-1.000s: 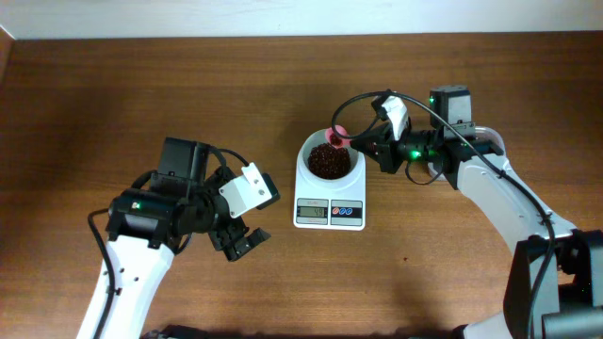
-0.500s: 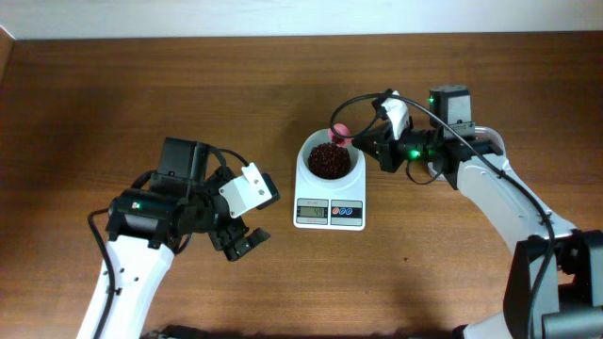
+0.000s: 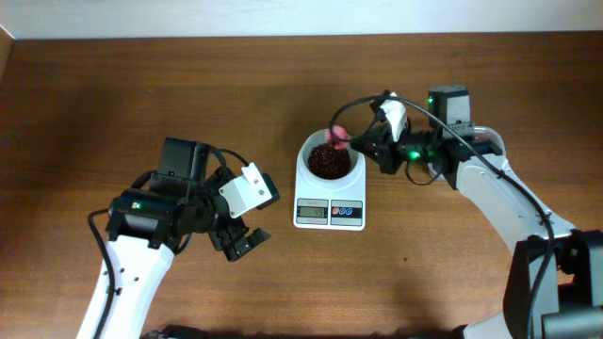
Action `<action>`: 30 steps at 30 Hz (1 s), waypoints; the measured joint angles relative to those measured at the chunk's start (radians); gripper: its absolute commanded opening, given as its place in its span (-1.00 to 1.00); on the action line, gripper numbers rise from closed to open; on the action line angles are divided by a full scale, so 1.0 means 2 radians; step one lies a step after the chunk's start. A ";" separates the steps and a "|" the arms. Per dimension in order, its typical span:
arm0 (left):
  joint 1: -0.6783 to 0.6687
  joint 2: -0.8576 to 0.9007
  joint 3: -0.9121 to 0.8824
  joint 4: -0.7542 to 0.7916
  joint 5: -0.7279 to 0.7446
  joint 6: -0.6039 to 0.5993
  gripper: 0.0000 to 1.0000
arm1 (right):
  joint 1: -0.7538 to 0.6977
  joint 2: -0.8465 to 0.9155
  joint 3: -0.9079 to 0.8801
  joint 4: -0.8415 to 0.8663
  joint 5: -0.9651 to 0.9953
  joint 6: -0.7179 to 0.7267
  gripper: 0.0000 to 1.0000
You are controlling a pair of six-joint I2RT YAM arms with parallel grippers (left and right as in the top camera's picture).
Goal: Scoop and weigh 50g on scale
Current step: 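Tilt the scoop over the white bowl to add a few beans, then withdraw the scoop with the right gripper back toward the tub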
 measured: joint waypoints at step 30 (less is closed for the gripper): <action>0.000 0.000 0.000 0.000 0.000 0.000 0.98 | 0.006 0.000 0.000 -0.001 -0.023 0.064 -0.92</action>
